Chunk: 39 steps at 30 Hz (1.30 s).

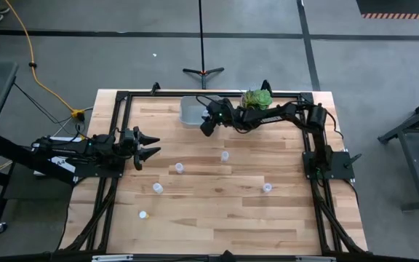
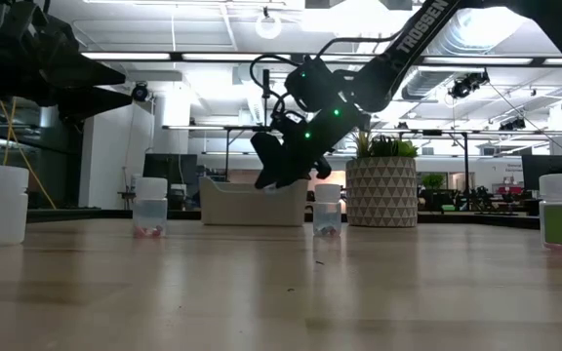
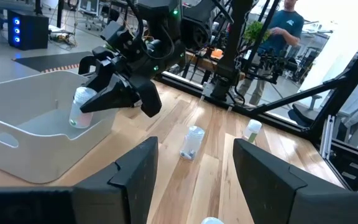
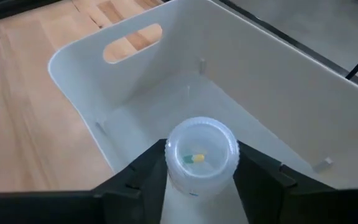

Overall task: Pick and place pill bottles into a basket
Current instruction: Put the white pill bottle into the gray bin

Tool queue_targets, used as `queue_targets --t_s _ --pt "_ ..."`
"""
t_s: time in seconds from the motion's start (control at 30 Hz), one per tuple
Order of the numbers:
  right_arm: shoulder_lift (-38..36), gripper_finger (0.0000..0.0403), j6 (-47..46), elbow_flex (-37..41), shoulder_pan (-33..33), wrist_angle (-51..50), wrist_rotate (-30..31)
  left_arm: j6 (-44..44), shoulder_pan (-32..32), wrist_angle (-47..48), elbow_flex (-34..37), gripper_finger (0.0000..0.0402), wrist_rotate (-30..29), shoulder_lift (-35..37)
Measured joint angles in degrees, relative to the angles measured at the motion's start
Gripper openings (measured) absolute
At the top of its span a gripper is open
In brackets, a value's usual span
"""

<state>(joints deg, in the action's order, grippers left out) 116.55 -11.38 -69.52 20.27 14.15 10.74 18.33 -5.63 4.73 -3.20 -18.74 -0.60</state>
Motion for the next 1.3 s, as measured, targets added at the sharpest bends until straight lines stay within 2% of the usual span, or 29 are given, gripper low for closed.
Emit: queue_targets --t_s 0.23,0.5,0.63,0.8,0.87,1.07,1.17,1.3 --pt "0.0 0.0217 0.0 0.0 0.0 0.0 0.0 0.0 0.0 0.0 0.0 0.0243 0.0 0.0" --pt "-2.1 0.0213 2.4 -2.1 0.0 2.3 -0.3 0.0 0.0 0.0 0.0 0.0244 0.0 0.0" --pt "-5.2 0.0205 6.4 -5.7 -0.9 -0.6 -8.2 0.0 0.0 0.0 0.0 0.0244 0.0 0.0" --pt "-9.0 0.0207 12.2 -9.7 -3.7 -16.9 -19.3 0.0 0.0 0.0 0.0 0.0243 0.0 0.0" --pt "-10.1 0.0209 13.7 -10.9 -4.9 -25.9 -21.3 0.0 0.0 0.0 0.0 0.0244 0.0 0.0" --pt "-10.9 0.021 14.5 -11.7 -9.0 -48.0 -21.7 0.0 0.0 0.0 0.0 0.0243 0.0 0.0" --pt "-11.0 0.0207 15.8 -11.7 -11.0 -54.0 -20.5 0.0 0.0 0.0 0.0 0.0244 0.0 0.0" --pt "-11.0 0.0207 17.1 -11.7 -12.6 -55.3 -19.3 0.0 0.0 0.0 0.0 0.0244 0.0 0.0"
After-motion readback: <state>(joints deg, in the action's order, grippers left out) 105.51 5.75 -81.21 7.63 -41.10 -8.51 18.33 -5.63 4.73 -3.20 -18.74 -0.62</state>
